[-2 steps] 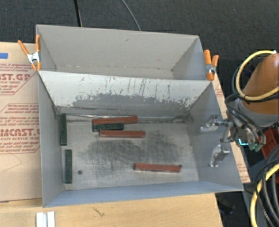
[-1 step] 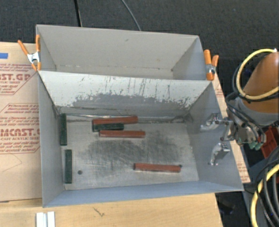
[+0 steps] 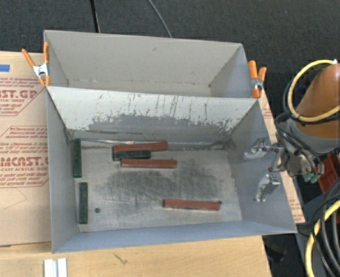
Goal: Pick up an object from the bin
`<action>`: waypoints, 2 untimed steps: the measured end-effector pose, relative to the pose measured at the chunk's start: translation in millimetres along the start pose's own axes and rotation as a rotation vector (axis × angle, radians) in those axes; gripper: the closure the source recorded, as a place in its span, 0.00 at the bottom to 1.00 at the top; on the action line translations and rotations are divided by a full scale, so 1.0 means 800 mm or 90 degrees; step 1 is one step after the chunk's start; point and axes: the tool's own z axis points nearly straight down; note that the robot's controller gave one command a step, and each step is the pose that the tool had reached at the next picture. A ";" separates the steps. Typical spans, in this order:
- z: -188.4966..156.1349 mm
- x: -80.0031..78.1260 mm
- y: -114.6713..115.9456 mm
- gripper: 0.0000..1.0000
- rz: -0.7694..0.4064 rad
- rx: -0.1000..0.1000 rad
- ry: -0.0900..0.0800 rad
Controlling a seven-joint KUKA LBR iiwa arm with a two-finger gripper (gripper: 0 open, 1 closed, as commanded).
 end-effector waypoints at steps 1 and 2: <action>0.040 0.004 -0.004 0.00 -0.106 -0.002 0.003; 0.124 0.002 0.015 0.00 0.002 0.000 -0.002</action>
Offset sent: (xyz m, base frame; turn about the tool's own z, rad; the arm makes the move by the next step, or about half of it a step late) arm -0.0028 0.0224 -0.1406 0.0752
